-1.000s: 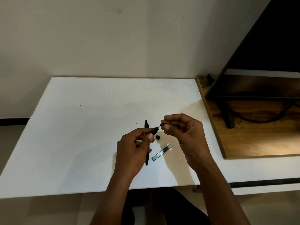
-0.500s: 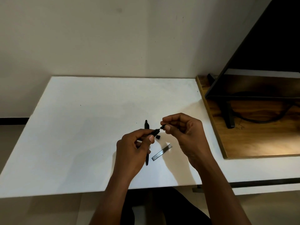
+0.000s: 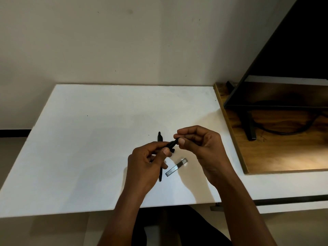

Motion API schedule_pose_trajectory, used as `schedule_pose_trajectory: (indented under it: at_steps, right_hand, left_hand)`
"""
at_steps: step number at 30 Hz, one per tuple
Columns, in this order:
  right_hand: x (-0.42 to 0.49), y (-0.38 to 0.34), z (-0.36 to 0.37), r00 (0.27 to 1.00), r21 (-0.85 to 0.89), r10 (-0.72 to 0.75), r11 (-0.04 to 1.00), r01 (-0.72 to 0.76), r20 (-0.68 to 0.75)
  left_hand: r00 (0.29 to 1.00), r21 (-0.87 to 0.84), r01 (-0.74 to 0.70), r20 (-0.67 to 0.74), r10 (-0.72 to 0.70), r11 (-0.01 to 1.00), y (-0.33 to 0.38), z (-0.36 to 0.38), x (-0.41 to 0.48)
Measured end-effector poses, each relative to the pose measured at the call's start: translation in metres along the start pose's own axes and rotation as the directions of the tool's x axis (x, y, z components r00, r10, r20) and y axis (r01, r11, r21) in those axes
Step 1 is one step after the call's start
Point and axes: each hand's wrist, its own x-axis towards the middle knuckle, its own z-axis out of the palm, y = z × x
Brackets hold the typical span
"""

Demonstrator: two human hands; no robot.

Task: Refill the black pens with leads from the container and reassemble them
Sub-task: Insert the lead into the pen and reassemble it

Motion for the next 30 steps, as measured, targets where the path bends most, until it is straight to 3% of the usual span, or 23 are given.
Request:
schedule_pose_trajectory:
  at_steps: [7, 14, 19, 23, 26, 30]
  right_hand:
    - [-0.001, 0.0, 0.002, 0.999, 0.087, 0.025, 0.996, -0.027, 0.027]
    - [-0.001, -0.003, 0.011, 0.995, 0.334, 0.105, 0.937, -0.1, 0.004]
    - [-0.005, 0.003, 0.019, 0.988, 0.222, 0.121, 0.965, -0.14, 0.096]
    - [-0.005, 0.006, 0.019, 0.998, 0.231, 0.054, 0.972, -0.051, -0.008]
    - [-0.001, -0.001, 0.01, 0.988, 0.483, 0.121, 0.874, -0.062, -0.092]
    - [-0.001, -0.007, -0.002, 0.976, 0.784, 0.219, 0.607, -0.131, -0.006]
  left_hand:
    - [0.999, -0.063, 0.039, 0.036, -0.036, 0.997, 0.0, -0.003, -0.001]
    - [0.994, -0.204, 0.109, 0.052, -0.101, 0.973, 0.001, 0.002, 0.001]
    - [0.99, -0.208, 0.133, 0.071, -0.121, 0.969, 0.0, 0.002, 0.001]
    - [0.981, -0.187, 0.18, 0.111, -0.161, 0.966, 0.0, 0.002, 0.001]
    - [0.972, -0.157, 0.23, 0.091, -0.218, 0.96, -0.005, 0.0, 0.001]
    - [0.962, -0.164, 0.262, 0.12, -0.244, 0.951, -0.003, 0.0, 0.0]
